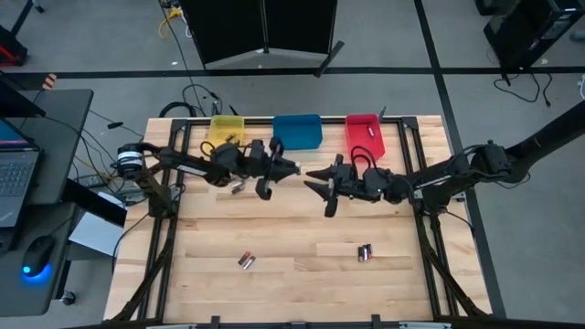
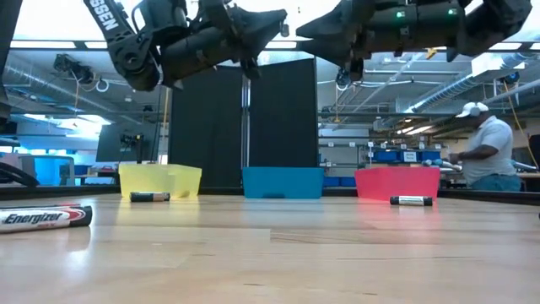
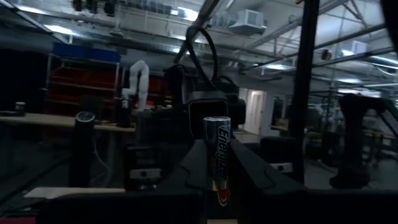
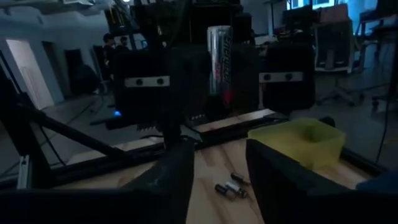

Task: Sort batteries
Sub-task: Put the silver battery into the pink bin

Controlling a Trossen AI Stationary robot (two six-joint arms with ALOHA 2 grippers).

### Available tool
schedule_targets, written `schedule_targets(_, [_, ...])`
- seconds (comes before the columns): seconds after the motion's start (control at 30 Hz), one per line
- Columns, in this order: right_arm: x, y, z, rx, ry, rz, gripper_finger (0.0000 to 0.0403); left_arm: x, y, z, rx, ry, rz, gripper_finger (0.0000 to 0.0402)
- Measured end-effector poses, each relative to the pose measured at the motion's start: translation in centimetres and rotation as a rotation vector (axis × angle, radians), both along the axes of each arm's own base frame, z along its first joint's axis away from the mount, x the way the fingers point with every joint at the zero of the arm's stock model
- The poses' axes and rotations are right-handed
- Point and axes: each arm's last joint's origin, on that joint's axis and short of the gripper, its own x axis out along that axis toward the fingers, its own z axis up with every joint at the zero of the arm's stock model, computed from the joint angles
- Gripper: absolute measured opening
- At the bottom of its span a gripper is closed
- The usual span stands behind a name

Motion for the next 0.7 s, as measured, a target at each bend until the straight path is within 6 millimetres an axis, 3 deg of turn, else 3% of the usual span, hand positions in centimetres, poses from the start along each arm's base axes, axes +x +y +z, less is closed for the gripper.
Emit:
schedule_targets(0.23, [0.3, -0.6, 0.6, -0.015, -0.016, 0.021, 0.018, 0.6, 0.0, -0.1, 0.013, 0.015, -0.035, 0.0042])
schedule_targets(0.53, [0.3, -0.9, 0.8, -0.018, -0.033, 0.043, 0.0148, 1.0, -0.4, -0.8, 0.028, 0.034, 0.018, 0.0042])
schedule_targets(0.7, [0.4, -1.0, 0.8, -0.02, -0.036, 0.06, 0.0132, 1.3, -0.4, -0.2, 0.035, 0.01, 0.022, 0.0042])
